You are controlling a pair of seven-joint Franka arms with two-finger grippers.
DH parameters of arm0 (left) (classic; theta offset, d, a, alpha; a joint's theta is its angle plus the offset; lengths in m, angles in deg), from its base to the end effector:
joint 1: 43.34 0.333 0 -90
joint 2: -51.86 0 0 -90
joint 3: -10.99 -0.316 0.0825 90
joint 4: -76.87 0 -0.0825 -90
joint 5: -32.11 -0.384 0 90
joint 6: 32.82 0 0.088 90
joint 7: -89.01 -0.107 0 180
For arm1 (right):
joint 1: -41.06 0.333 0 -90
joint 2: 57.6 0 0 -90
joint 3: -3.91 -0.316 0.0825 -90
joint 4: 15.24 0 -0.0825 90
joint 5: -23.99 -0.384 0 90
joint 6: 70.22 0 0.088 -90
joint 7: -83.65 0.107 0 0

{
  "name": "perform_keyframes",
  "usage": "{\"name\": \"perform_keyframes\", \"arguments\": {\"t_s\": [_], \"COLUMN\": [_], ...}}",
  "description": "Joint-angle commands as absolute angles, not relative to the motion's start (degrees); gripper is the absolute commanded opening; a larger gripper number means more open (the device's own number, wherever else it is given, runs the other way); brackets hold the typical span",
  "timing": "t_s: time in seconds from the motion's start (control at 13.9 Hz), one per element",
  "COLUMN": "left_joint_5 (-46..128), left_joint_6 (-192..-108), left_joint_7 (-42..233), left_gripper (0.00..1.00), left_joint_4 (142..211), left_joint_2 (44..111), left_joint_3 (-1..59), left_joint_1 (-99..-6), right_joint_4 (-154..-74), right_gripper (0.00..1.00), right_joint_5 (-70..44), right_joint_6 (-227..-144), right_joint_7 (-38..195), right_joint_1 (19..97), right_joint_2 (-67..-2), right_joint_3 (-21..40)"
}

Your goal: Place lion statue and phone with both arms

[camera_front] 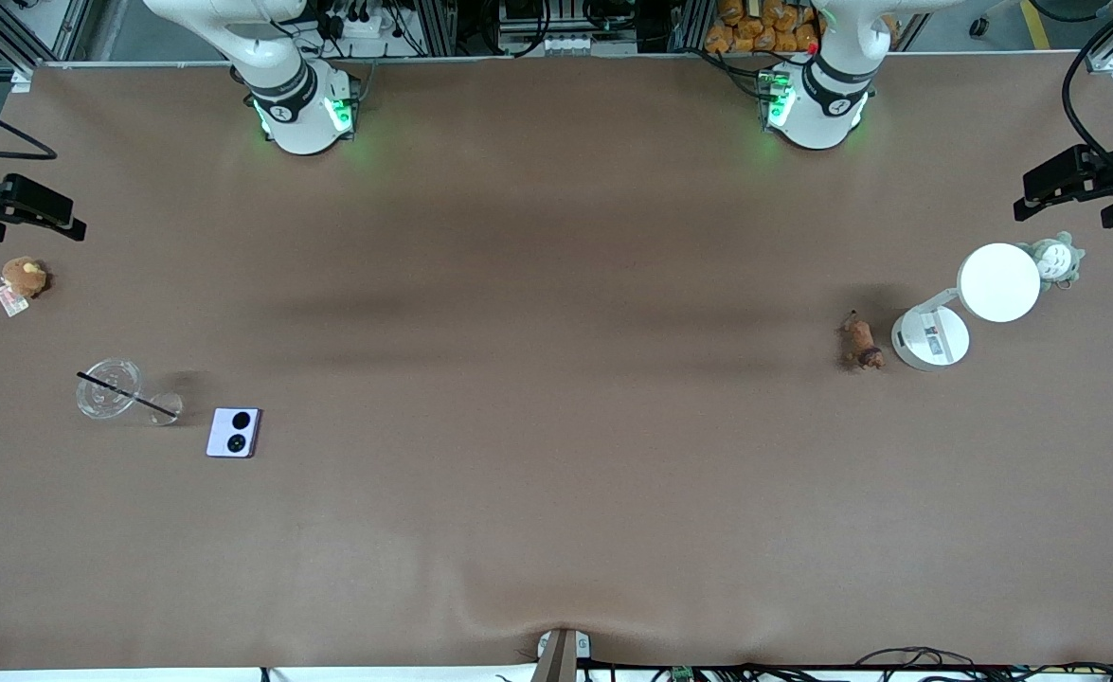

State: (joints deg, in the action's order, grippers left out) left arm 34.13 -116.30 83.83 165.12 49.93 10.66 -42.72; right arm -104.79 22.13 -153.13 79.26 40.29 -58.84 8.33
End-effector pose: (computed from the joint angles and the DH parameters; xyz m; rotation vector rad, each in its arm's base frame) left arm 0.5323 0.0048 0.6474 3.1005 -0.1194 -0.0739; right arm 0.5327 -0.0451 0.6297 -3.0965 0.0176 0.1412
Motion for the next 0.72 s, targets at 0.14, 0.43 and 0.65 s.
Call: {"name": "perform_keyframes", "arguments": {"t_s": [0.14, 0.43, 0.65], "left_joint_5": [32.9, 33.1, 33.0], "left_joint_6": [-116.2, -116.1, -116.1], "left_joint_7": [83.9, 83.9, 84.0], "left_gripper": [1.00, 1.00, 1.00], "left_joint_4": [163.6, 163.6, 163.7], "left_joint_2": [50.6, 50.7, 50.8], "left_joint_3": [10.7, 10.8, 10.8], "left_joint_1": [-43.1, -43.0, -43.4], "right_joint_4": [-105.1, -105.1, -105.5], "right_gripper": [1.00, 1.00, 1.00], "right_joint_5": [22.8, 22.8, 23.0], "right_joint_6": [-152.8, -153.1, -152.9], "right_joint_7": [79.6, 79.6, 79.5], "right_joint_1": [39.6, 42.6, 45.4], "right_joint_2": [-61.0, -60.9, -60.6], "right_joint_3": [7.2, 6.0, 6.0]}}
